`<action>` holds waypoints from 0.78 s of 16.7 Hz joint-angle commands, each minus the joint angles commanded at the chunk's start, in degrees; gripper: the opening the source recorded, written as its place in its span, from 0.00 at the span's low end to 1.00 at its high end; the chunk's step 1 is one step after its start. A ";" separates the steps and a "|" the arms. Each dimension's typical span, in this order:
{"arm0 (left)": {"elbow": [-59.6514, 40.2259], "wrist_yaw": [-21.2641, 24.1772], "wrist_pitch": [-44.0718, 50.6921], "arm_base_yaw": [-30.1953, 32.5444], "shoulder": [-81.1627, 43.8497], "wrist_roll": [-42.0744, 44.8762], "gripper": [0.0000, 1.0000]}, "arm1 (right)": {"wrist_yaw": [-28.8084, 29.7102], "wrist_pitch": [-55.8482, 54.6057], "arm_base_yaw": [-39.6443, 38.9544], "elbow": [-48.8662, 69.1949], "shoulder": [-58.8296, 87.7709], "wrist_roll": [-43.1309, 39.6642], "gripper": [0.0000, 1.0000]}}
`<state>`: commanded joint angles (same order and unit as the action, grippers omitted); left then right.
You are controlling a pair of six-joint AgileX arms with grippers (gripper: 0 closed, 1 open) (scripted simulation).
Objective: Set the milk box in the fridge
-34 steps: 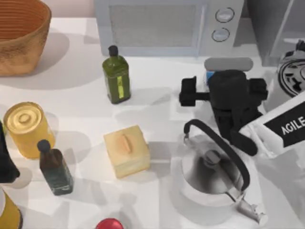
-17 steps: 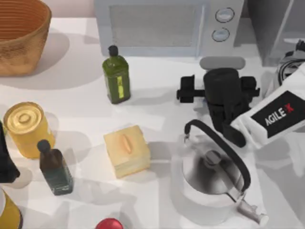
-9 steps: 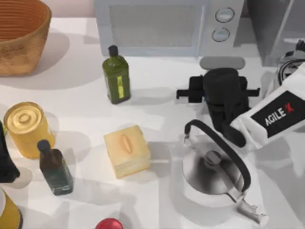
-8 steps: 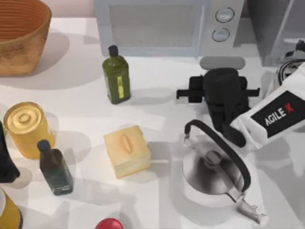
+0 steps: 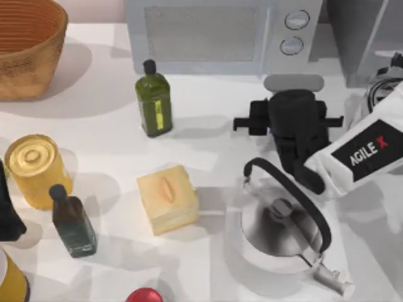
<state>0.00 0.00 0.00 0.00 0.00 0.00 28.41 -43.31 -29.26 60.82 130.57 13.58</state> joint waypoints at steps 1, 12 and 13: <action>0.00 0.00 0.00 0.00 0.00 0.00 1.00 | 0.00 0.00 0.00 0.00 0.00 0.00 0.00; 0.00 0.00 0.00 0.00 0.00 0.00 1.00 | -0.24 15.17 0.10 3.97 -10.92 -0.01 0.00; 0.00 0.00 0.00 0.00 0.00 0.00 1.00 | -0.27 16.92 0.09 4.34 -12.06 -0.05 0.00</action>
<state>0.00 0.00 0.00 0.00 0.00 0.00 28.13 -26.39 -29.16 65.16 118.51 13.54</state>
